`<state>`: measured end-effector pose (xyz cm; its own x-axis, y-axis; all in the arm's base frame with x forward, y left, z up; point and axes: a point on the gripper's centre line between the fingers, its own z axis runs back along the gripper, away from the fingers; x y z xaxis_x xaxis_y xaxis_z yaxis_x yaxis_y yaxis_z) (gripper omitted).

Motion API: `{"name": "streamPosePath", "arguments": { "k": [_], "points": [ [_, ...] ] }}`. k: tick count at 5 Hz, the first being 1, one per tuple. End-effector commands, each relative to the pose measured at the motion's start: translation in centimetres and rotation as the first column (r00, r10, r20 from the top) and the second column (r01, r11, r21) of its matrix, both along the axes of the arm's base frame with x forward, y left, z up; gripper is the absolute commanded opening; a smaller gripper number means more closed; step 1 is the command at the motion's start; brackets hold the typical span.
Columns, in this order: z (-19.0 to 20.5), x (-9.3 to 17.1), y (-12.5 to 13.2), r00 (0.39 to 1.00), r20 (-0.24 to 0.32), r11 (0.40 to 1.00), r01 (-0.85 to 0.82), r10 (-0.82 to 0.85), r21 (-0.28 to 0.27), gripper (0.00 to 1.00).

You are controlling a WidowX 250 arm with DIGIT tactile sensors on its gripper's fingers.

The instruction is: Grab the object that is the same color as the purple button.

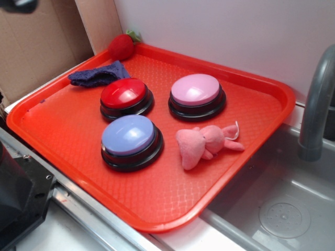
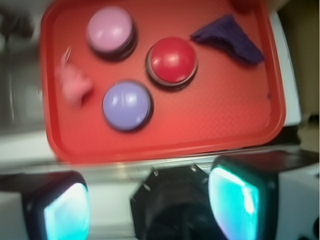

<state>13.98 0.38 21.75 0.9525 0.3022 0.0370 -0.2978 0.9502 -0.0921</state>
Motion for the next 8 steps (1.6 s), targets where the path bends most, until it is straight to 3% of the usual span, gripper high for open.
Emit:
{"name": "streamPosePath", "arguments": {
  "k": [1, 3, 4, 5, 6, 8],
  "points": [
    [-1.9, 4.3, 3.2, 0.885, 0.055, 0.887, -0.459, 0.462, -0.056, 1.00],
    [-6.3, 8.7, 7.6, 0.580, 0.101, 0.587, -0.806, 0.809, -0.075, 1.00],
    [-9.8, 10.6, 9.1, 0.470, 0.096, 0.477, -0.876, 0.877, -0.071, 1.00],
    [-12.4, 11.8, 10.1, 0.380, 0.148, 0.391, -0.919, 0.913, -0.056, 1.00],
    [-14.5, 12.1, 11.5, 0.311, 0.159, 0.317, -0.948, 0.937, -0.018, 1.00],
    [-17.2, 13.4, 13.0, 0.225, 0.152, 0.235, -0.971, 0.963, -0.052, 1.00]
  ]
}}
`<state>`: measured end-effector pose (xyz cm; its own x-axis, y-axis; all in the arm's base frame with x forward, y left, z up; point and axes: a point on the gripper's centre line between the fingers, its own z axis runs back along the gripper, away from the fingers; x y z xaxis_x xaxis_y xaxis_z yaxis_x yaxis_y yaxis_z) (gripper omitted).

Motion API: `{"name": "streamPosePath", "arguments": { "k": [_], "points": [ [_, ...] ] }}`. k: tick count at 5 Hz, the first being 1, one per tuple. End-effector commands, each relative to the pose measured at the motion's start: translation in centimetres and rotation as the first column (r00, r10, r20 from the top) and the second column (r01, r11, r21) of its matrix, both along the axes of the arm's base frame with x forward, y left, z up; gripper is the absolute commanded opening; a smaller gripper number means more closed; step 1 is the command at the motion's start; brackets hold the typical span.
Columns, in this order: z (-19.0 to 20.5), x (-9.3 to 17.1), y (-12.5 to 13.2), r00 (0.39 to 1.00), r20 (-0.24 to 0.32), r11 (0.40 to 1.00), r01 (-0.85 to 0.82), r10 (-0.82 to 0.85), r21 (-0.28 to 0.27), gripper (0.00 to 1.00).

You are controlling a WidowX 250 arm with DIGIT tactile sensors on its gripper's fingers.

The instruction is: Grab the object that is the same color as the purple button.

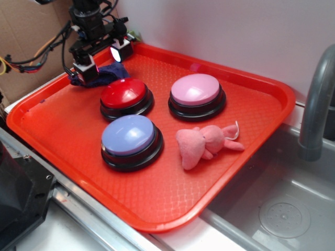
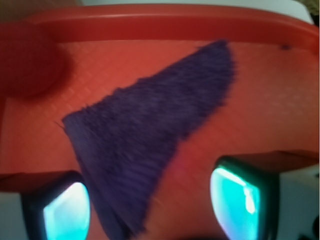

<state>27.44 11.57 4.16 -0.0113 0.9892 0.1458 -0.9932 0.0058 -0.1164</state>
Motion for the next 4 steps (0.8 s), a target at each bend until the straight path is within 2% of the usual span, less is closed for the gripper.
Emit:
{"name": "streamPosePath", "arguments": {
  "k": [1, 2, 3, 4],
  "points": [
    [-0.31, 0.13, 2.10, 0.995, 0.079, 0.998, -0.064, 0.063, 0.017, 1.00],
    [-0.31, -0.09, 2.02, 0.993, 0.100, 0.997, -0.072, 0.069, 0.018, 0.40],
    [-0.38, -0.04, 2.10, 0.994, 0.097, 0.998, -0.059, 0.057, 0.016, 0.00],
    [-0.23, -0.03, 2.12, 0.993, 0.108, 0.999, -0.043, 0.041, 0.019, 0.00]
  ]
}}
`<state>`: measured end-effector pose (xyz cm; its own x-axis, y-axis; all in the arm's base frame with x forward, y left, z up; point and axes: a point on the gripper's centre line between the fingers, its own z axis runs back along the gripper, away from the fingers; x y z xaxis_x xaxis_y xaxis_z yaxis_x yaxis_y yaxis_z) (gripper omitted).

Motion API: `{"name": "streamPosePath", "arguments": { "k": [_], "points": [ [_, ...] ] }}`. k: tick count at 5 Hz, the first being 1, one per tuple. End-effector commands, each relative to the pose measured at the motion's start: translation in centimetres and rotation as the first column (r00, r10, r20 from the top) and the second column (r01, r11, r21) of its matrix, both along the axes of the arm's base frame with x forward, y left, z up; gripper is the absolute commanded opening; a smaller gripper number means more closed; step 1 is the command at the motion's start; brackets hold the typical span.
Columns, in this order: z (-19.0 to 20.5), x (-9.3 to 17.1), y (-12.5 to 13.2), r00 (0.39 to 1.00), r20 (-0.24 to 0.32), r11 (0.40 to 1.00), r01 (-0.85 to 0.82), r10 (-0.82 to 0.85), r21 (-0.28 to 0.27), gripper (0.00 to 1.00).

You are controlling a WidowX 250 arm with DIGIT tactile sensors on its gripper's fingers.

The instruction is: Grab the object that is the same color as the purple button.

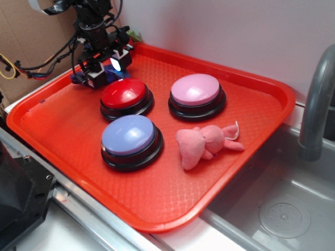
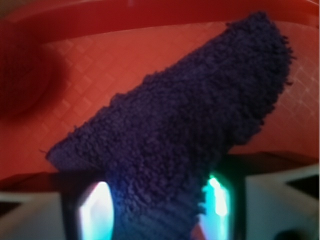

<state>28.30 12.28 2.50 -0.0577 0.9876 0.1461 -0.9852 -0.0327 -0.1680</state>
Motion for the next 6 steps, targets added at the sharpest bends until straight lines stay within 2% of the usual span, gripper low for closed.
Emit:
{"name": "streamPosePath", "arguments": {
  "k": [1, 2, 3, 4, 5, 6],
  "points": [
    [2.1, -0.8, 1.5, 0.998, 0.050, 0.998, 0.045, -0.046, 0.033, 0.00],
    [2.9, -0.6, 1.5, 0.994, 0.035, 0.993, 0.101, -0.104, 0.060, 0.00],
    [4.3, -0.4, 1.4, 0.983, -0.020, 0.979, 0.183, -0.182, 0.090, 0.00],
    [6.8, -0.3, 1.1, 0.943, -0.050, 0.939, 0.333, -0.329, 0.087, 0.00],
    [9.3, -0.6, -0.3, 0.859, -0.061, 0.858, 0.511, -0.508, 0.049, 0.00],
    [11.4, -1.4, -2.8, 0.712, -0.045, 0.713, 0.701, -0.700, 0.007, 0.00]
  ]
}}
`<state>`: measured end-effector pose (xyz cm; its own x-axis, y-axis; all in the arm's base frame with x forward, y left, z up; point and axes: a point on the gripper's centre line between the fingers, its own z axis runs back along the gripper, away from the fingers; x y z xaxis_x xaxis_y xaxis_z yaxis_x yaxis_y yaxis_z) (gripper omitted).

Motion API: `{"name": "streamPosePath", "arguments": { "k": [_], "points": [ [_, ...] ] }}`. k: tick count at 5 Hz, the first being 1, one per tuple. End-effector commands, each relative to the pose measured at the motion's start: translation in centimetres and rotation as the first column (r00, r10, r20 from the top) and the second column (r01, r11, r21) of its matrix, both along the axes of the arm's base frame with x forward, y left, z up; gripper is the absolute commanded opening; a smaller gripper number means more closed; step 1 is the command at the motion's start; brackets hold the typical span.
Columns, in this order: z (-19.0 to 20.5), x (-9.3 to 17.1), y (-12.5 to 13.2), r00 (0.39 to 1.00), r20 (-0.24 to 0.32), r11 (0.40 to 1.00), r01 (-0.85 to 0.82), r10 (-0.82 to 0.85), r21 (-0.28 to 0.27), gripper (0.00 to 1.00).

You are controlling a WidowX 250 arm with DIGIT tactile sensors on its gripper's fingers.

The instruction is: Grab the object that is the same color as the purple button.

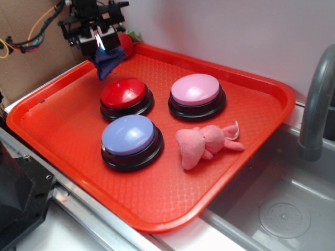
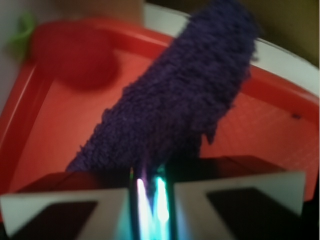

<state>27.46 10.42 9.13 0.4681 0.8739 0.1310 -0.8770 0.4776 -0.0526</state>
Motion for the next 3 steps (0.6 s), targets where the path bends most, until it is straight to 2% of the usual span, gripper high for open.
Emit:
{"name": "streamPosePath", "arguments": {
  "k": [1, 2, 3],
  "points": [
    [5.8, -2.0, -3.2, 0.914, 0.027, 0.914, 0.406, -0.406, 0.017, 0.00],
    [6.2, -3.8, -5.0, 0.863, 0.009, 0.863, 0.505, -0.505, 0.028, 0.00],
    [6.2, -5.8, -6.7, 0.750, -0.054, 0.751, 0.660, -0.659, 0.008, 0.00]
  ]
}}
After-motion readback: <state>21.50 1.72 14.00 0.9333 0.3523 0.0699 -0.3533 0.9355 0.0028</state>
